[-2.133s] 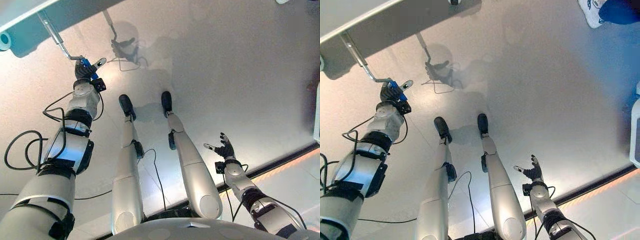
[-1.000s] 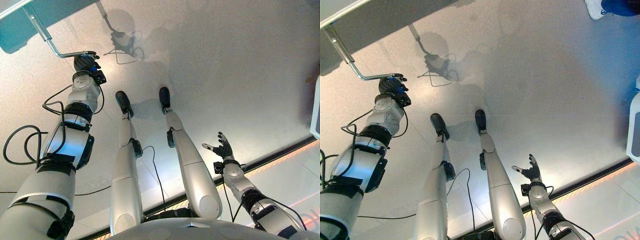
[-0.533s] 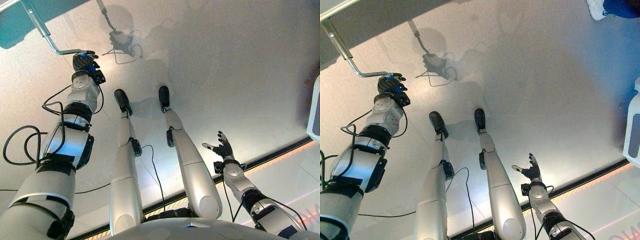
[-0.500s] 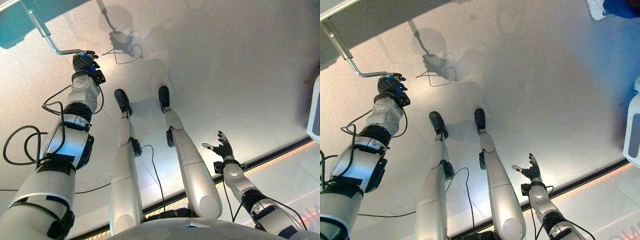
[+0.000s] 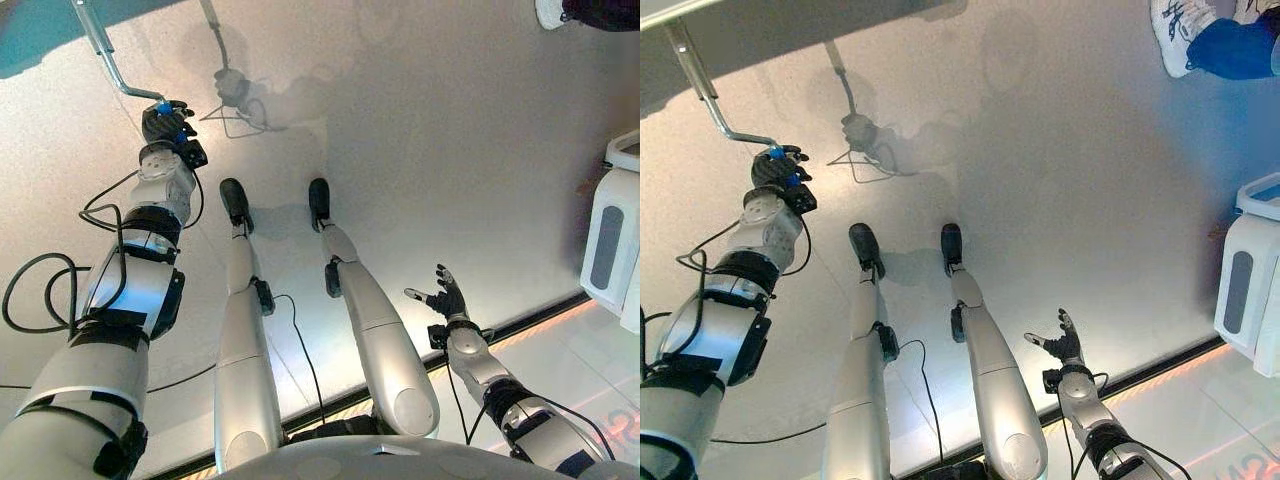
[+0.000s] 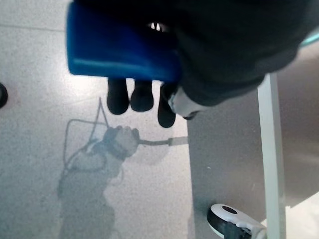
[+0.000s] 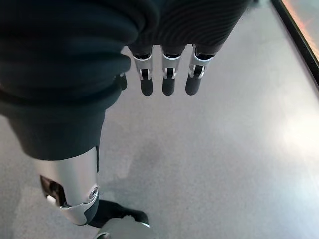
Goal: Raise the hospital bed
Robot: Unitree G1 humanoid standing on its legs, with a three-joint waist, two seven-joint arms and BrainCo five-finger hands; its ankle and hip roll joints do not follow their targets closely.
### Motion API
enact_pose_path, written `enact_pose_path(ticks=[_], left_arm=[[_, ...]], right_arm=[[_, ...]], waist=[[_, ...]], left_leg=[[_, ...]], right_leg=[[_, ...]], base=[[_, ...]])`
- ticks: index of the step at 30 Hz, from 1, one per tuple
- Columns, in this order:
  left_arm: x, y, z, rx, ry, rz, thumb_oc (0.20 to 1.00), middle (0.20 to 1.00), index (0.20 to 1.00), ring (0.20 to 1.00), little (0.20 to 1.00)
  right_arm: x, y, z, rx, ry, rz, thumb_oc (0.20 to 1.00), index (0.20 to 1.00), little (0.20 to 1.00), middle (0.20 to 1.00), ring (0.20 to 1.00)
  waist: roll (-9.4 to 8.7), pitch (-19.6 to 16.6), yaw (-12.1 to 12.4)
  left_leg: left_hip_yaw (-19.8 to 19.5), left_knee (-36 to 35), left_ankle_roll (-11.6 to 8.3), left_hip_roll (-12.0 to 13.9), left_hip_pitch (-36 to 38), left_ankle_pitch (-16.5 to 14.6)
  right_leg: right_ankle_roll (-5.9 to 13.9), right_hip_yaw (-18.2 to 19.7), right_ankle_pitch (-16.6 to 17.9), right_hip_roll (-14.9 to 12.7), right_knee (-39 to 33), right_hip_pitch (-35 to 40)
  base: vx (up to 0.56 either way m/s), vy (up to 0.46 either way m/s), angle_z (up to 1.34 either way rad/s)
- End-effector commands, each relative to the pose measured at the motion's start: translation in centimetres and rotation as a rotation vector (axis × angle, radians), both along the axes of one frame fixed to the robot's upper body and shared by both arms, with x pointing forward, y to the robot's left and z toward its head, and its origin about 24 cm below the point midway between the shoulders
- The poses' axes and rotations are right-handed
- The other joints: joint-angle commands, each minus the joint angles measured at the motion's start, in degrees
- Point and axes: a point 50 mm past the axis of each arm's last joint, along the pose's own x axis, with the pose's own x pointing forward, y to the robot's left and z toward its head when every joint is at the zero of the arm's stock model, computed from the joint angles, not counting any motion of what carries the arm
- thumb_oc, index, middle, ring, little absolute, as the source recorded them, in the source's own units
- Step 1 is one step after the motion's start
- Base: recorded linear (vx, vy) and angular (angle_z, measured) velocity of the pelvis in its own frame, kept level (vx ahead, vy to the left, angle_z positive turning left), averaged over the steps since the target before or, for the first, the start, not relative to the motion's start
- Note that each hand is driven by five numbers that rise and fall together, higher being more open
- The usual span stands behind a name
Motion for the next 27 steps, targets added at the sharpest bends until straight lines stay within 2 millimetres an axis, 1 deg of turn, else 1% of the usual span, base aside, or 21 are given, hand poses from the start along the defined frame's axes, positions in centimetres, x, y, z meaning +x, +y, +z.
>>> enact_pose_path(ticks=[1, 4, 13, 14, 22, 27], left_arm=[[-2.2, 4.9, -1.1, -0.019, 0.02, 0.172, 0.2, 0.2, 0.2, 0.2, 0.2], [-2.7, 5.9, -0.7, -0.027, 0.003, 0.202, 0.2, 0.2, 0.2, 0.2, 0.2], [-3.3, 7.4, 0.6, -0.013, -0.034, 0.241, 0.2, 0.2, 0.2, 0.2, 0.2], [-3.3, 7.6, 1.0, -0.015, -0.046, 0.25, 0.2, 0.2, 0.2, 0.2, 0.2], [-3.5, 8.2, 2.2, -0.01, -0.081, 0.267, 0.2, 0.2, 0.2, 0.2, 0.2], [-3.4, 8.2, 3.1, -0.026, -0.114, 0.272, 0.2, 0.2, 0.2, 0.2, 0.2]], right_arm=[[-1.7, -1.0, -1.2, 0.014, 0.063, -0.081, 1.0, 1.0, 1.0, 1.0, 1.0], [-1.7, -0.7, -1.3, 0.02, 0.065, -0.07, 1.0, 1.0, 1.0, 1.0, 1.0], [-1.8, -0.5, -1.4, 0.035, 0.07, -0.057, 1.0, 1.0, 1.0, 1.0, 1.0], [-1.8, -0.4, -1.4, 0.038, 0.069, -0.051, 1.0, 1.0, 1.0, 1.0, 1.0], [-1.9, 0.0, -1.5, 0.052, 0.063, -0.038, 1.0, 1.0, 1.0, 1.0, 1.0], [-2.1, 0.1, -1.5, 0.055, 0.061, -0.037, 1.0, 1.0, 1.0, 1.0, 1.0]], waist=[[-4.42, 0.59, 4.07], [-4.79, 0.59, 4.71], [-5.33, 0.59, 5.62], [-5.37, 0.59, 5.81], [-5.34, 0.59, 6.14], [-4.91, 0.59, 6.38]], left_leg=[[0.76, -0.52, -2.14, -2.33, 4.43, -4.78], [0.39, -0.52, -2.08, -2.46, 4.92, -4.86], [-0.38, -0.52, -1.91, -2.56, 5.96, -4.83], [-0.55, -0.52, -1.88, -2.56, 6.1, -4.9], [-0.62, -0.52, -1.72, -2.64, 6.42, -4.97], [-0.39, -0.52, -1.63, -2.6, 6.94, -5.08]], right_leg=[[7.4, 2.07, 11.74, -2.51, -12.84, 4.33], [7.47, 1.43, 11.38, -2.58, -12.85, 5.41], [7.71, 0.63, 11.06, -2.87, -12.75, 7.18], [7.72, 0.5, 10.9, -2.92, -12.81, 7.56], [7.69, 0.36, 10.61, -2.89, -12.54, 7.96], [7.48, 0.59, 10.21, -2.78, -12.15, 8.11]], base=[[0.01, -0.001, 0.06], [0.0, 0.006, 0.11], [0.0, 0.005, 0.05], [0.0, 0.014, 0.04], [0.0, 0.002, 0.01], [0.0, 0.0, 0.0]])
